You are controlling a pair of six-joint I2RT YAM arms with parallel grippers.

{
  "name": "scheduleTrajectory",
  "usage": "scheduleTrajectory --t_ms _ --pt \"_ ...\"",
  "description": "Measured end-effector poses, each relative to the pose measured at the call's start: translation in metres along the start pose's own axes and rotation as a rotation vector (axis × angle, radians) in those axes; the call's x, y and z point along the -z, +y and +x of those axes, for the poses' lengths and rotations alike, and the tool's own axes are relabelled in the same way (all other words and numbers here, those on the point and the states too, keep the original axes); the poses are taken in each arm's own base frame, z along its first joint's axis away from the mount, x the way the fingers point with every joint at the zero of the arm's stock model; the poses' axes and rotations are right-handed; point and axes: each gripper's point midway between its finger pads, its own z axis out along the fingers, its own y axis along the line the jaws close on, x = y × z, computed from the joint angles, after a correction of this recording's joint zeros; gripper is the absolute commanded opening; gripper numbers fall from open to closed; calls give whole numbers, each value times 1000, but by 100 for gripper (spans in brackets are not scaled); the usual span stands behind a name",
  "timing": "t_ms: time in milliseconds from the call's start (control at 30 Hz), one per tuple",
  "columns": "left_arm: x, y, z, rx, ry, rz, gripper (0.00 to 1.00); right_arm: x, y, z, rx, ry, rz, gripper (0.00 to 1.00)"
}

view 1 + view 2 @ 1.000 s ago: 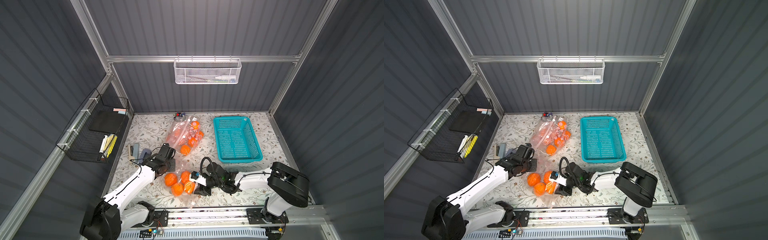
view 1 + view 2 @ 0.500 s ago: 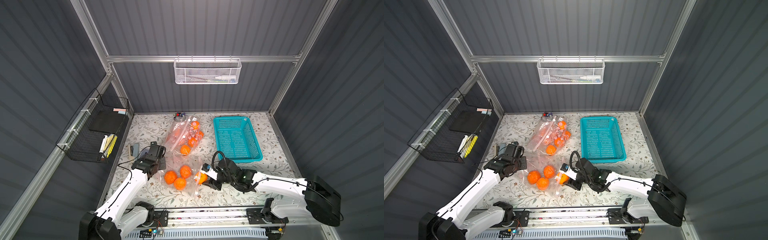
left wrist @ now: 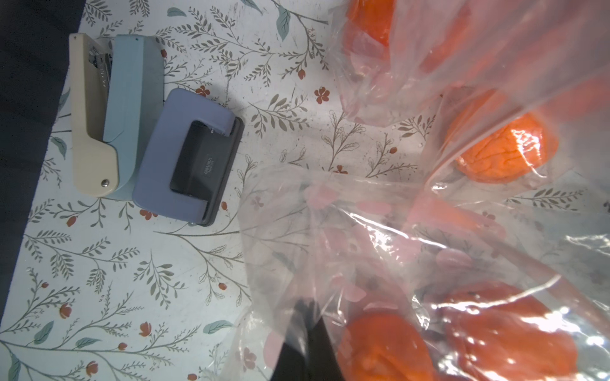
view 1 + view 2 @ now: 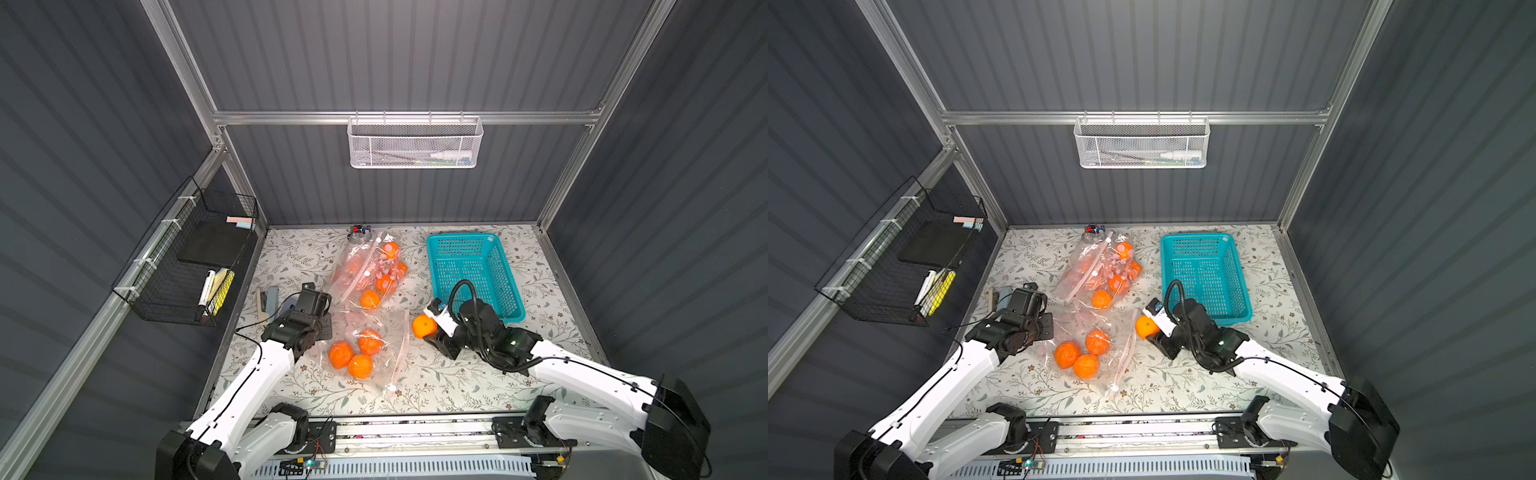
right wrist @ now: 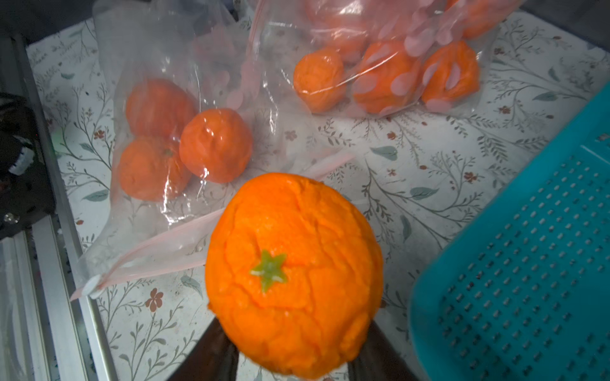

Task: Open the zip-top bag and take out the orange
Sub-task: Place the orange in the basket.

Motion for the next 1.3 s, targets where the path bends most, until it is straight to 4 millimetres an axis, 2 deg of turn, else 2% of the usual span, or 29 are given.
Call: scheduleTrajectory --t_ms 100,200,267,367,467,567,667,867,1033,1200,1300 --pt "0 -1 -1 -3 -3 3 0 9 -37 -31 -72 -54 67 35" --pt "-1 -1 -1 -6 -1 6 0 9 -96 -64 -172 -96 154 33" --pt "-1 -2 -1 -10 -1 9 0 3 -146 -75 -272 -98 218 31" --pt "-1 -3 -2 -10 -5 12 0 -13 -214 -67 -395 -65 311 31" --pt "-1 -4 -2 -9 -6 19 0 -39 -250 -49 -475 7 340 31" --pt "-1 -5 -2 -11 -7 24 0 -70 -265 -34 -526 89 324 31" --pt "-1 -6 -2 -11 -6 31 0 -90 -268 -20 -559 143 299 32" --pt "-1 -7 -2 -11 -6 36 0 -112 -268 3 -601 231 267 35" --pt "-2 -8 -1 -16 1 38 0 -124 -275 7 -614 258 260 38" --pt "-3 -8 -1 -16 3 40 0 -134 -280 11 -623 275 260 52" --pt "-3 -8 -1 -16 1 41 0 -138 -280 16 -625 287 258 66"
